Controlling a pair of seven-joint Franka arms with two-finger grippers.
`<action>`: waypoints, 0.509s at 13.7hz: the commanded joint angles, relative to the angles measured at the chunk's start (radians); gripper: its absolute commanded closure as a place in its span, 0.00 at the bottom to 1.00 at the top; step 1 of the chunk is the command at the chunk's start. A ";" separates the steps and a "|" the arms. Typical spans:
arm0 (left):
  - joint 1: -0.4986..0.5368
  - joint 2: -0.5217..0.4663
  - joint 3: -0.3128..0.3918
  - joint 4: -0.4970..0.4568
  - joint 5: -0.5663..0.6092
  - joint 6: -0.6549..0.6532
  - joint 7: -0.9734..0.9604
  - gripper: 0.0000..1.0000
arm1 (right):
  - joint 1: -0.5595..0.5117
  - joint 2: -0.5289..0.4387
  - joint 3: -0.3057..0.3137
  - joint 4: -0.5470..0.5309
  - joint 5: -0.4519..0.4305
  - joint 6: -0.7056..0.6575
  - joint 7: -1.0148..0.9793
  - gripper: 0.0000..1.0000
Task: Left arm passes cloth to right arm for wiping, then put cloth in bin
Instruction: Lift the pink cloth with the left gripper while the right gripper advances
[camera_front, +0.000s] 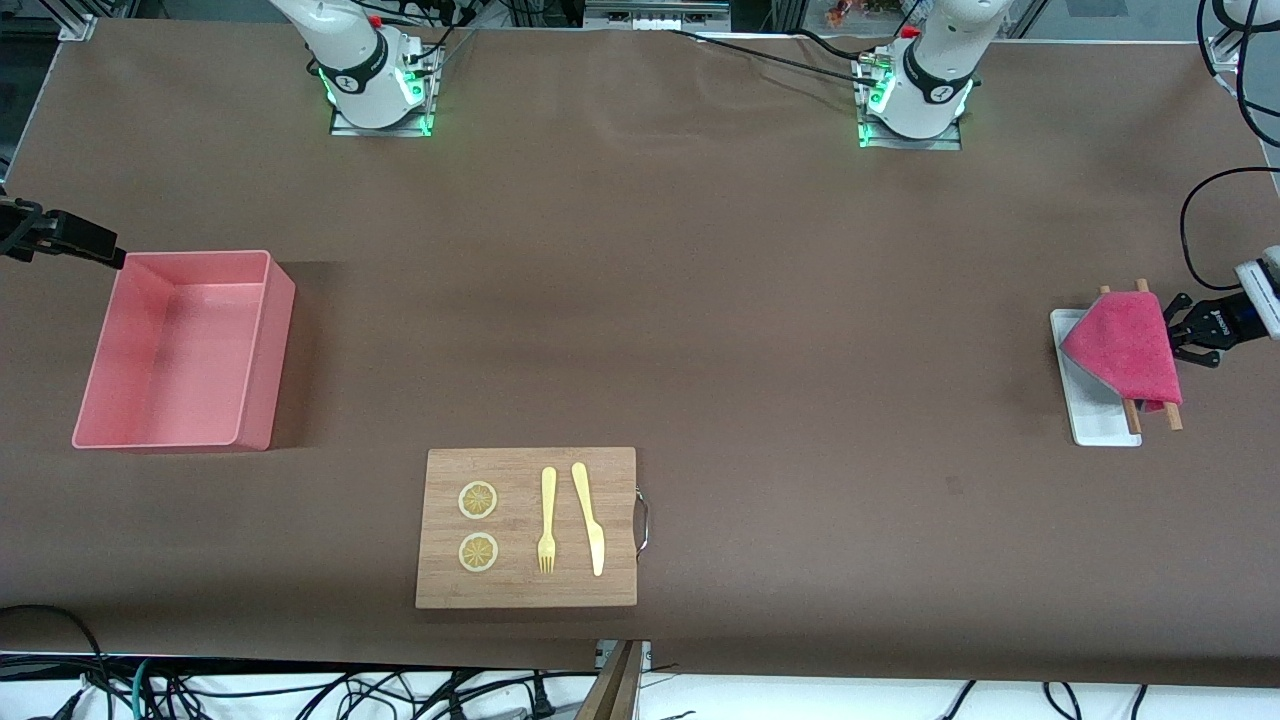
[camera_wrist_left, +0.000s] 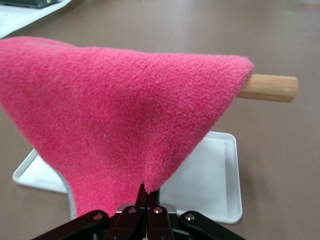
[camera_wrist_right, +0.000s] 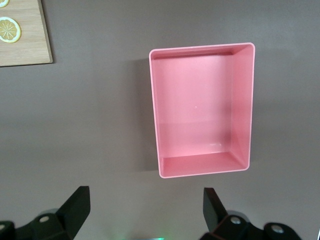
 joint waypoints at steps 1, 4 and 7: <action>-0.002 -0.094 0.011 -0.005 0.070 -0.054 -0.098 1.00 | 0.006 0.003 0.010 0.026 0.001 -0.007 -0.005 0.00; 0.011 -0.183 0.019 -0.008 0.154 -0.096 -0.231 1.00 | 0.055 0.011 0.016 0.025 0.000 -0.027 0.016 0.00; 0.009 -0.261 0.018 -0.006 0.220 -0.134 -0.360 1.00 | 0.087 0.026 0.018 0.021 0.006 -0.027 0.201 0.00</action>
